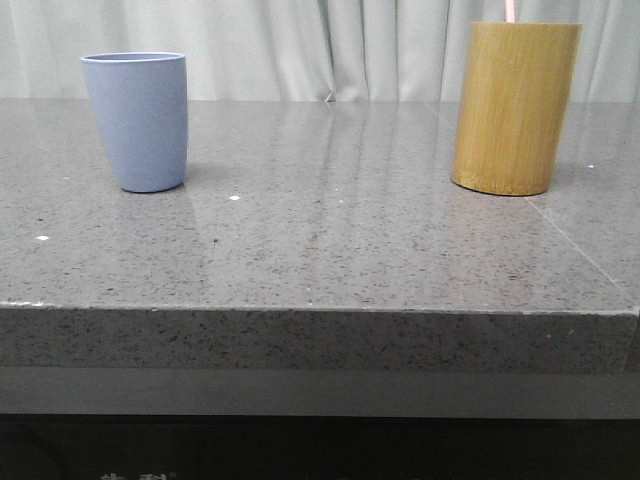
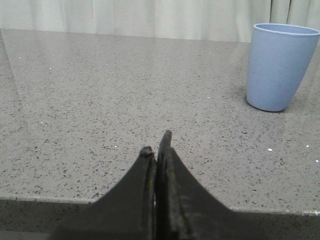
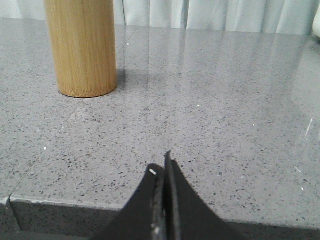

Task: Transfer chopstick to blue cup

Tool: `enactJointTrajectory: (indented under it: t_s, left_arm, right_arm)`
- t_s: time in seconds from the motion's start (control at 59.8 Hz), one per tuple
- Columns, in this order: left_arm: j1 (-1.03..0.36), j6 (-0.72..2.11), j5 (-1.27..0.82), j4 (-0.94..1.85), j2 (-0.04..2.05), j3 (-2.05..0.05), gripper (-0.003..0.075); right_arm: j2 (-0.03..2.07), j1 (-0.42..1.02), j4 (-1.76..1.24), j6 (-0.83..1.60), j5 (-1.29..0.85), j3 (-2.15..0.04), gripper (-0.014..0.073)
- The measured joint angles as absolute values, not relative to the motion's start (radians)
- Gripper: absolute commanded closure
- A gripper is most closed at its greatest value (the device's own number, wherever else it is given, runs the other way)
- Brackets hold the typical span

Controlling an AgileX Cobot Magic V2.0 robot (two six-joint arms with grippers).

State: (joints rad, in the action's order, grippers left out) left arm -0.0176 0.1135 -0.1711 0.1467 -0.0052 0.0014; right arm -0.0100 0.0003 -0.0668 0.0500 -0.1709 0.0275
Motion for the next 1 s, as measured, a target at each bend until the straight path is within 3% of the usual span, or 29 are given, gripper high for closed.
enactJointTrajectory:
  t_s: [0.368,0.535,0.769,1.003]
  left_arm:
    - [-0.018,0.113,-0.029,0.229,-0.005,-0.005,0.0739]
    - [-0.018,0.113,-0.011,0.248,-0.005,-0.183,0.0739]
    - [-0.018,0.113,-0.207,0.168,0.136,-0.553,0.0739]
    - [-0.018,0.113,-0.318,0.157,0.353,-0.601,0.0738]
  right_arm:
    - [-0.01,0.0,-0.116,0.05,-0.139,0.011,0.0662]
    - [-0.01,0.0,-0.178,0.05,-0.195,-0.169,0.0659]
    - [0.175,0.0,-0.194,0.05,-0.351,-0.516,0.0659]
    - [0.383,0.0,-0.194,0.05,-0.394,-0.601,0.0659]
